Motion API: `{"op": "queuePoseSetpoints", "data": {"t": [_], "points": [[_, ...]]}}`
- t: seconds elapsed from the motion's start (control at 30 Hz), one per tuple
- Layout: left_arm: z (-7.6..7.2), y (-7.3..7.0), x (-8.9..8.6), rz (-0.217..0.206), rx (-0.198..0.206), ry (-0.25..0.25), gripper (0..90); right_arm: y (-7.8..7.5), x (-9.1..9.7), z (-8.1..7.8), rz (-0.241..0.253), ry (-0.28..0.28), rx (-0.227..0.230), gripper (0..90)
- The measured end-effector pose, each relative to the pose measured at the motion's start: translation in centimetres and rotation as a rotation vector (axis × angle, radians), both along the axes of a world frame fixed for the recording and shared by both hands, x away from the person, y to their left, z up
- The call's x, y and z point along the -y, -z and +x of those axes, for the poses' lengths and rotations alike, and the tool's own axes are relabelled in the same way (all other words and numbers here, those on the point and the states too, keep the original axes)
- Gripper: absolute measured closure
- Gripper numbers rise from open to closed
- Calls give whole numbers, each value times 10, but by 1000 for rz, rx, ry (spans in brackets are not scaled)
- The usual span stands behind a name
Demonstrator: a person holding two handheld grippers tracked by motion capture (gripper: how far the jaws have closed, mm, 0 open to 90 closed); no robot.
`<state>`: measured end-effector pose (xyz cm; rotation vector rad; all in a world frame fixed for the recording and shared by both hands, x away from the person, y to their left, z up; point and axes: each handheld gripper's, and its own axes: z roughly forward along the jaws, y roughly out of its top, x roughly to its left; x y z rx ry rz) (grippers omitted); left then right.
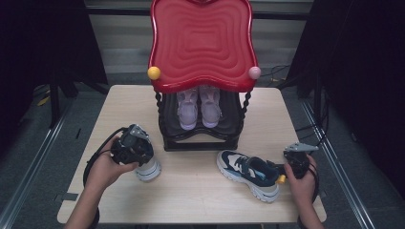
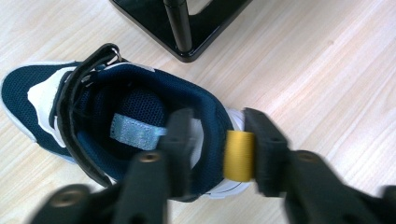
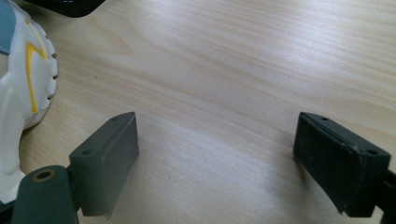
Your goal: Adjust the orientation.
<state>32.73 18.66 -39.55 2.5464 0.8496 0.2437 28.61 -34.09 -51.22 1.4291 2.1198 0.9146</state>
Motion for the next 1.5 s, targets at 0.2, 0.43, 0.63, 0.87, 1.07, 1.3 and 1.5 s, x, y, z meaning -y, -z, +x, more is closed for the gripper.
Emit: {"op": "queuePoseSetpoints", "data": {"t": [0.2, 0.43, 0.63, 0.87, 1.07, 1.3, 1.5], "points": [[6, 0, 2, 20, -39, 20, 461, 0, 0, 0, 0, 0, 0, 137], [16, 6, 6, 93, -105, 79, 434, 0, 0, 0, 0, 1, -1, 137], [18, 8, 11, 122, -143, 124, 506, 0, 0, 0, 1, 1, -2, 137], [12, 6, 18, 164, -164, 150, 667, 0, 0, 0, 0, 0, 0, 138], [6, 3, 24, 174, -221, 199, 692, 0, 0, 0, 0, -1, 0, 138], [12, 6, 30, 206, -294, 202, 655, 0, 0, 0, 1, 2, -4, 137], [17, 19, 38, 271, -365, 237, 605, 0, 0, 0, 1, 0, -4, 138]]}}
